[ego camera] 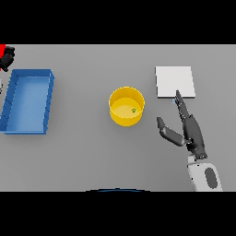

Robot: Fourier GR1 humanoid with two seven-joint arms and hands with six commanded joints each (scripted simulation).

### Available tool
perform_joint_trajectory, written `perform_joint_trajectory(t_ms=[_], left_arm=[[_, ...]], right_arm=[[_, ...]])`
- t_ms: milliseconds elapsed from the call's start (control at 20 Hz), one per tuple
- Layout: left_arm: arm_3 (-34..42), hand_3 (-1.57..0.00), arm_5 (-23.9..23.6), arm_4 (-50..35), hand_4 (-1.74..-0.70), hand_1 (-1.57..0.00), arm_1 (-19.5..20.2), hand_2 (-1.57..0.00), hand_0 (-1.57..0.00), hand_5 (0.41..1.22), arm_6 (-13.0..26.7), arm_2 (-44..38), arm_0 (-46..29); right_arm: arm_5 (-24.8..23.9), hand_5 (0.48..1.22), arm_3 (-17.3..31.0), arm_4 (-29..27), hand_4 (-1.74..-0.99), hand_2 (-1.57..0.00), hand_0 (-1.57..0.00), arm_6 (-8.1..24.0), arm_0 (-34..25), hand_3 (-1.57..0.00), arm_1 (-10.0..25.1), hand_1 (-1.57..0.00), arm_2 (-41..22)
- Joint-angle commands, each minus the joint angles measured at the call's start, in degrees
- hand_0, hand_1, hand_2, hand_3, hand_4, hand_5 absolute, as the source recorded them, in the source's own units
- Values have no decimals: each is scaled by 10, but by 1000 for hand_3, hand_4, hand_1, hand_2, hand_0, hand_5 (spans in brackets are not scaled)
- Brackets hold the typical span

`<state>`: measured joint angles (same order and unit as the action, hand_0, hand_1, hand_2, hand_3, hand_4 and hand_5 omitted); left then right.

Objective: Pick up the red beaker and tilt it to pour out 1 green nut into yellow bowl. Pick up the yellow bowl and place it on the metallic measuring scale.

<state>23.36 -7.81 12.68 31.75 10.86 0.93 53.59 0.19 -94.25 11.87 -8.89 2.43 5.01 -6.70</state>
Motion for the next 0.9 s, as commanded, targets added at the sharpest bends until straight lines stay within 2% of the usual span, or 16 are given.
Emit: perform_joint_trajectory(t_ms=[0, 200, 250, 300, 350, 400, 450, 550, 700, 750, 850], left_arm=[[40, -1571, -2, -11, -1741, -1571, -3, -1571, -1571, 1151, 14, 2, -31], [197, -1571, -13, -35, -1741, -1571, -7, -1571, -1571, 925, 93, 18, -135], [232, -1571, -8, -42, -1655, -1571, 0, -1571, -1571, 868, 120, 17, -153], [272, -1525, 1, -47, -1521, -1571, 6, -1526, -1571, 818, 141, 23, -169], [311, -1318, 29, -56, -1369, -1344, 11, -1276, -1469, 774, 135, 33, -187], [341, -1055, 52, -73, -1232, -1075, 14, -1021, -1175, 737, 138, 34, -202], [362, -843, 75, -93, -1126, -860, 17, -817, -940, 705, 140, 31, -215], [385, -539, 109, -111, -976, -550, 28, -522, -601, 664, 167, 34, -225], [388, -276, 135, -95, -843, -281, 41, -267, -307, 632, 192, 58, -228], [385, -220, 137, -85, -828, -225, 47, -213, -246, 627, 200, 64, -227], [384, -141, 129, -71, -801, -143, 47, -136, -157, 627, 194, 72, -226]], right_arm=[[6, 676, -3, -5, -1174, 1, 1, -6, 7, 1, 2, 1, 0], [1, 671, -5, -7, -1157, 1, 1, 0, 2, 1, -2, 1, 2], [4, 669, -6, -11, -1155, 1, 1, 7, 2, 1, -1, 1, 4], [5, 670, -4, -14, -1155, 1, 1, 11, -4, 1, -2, 1, 4], [5, 670, -11, -14, -1153, 1, 1, 11, -1, 1, 0, 1, 5], [2, 670, -4, -11, -1151, 1, 1, 9, -2, 1, -3, 1, 3], [4, 670, -7, -10, -1149, 1, 1, 7, 2, 1, 3, 1, 4], [4, 670, -1, -11, -1153, 1, 1, 0, 1, 1, 0, 1, 4], [-2, 670, -4, -5, -1155, 1, 1, 5, -3, 1, -3, 1, 1], [-5, 665, -5, 2, -1156, 1, 1, 5, -2, 1, -2, 1, 0], [-8, 665, -4, 8, -1158, 1, 1, 5, -1, 1, 0, 1, -2]])
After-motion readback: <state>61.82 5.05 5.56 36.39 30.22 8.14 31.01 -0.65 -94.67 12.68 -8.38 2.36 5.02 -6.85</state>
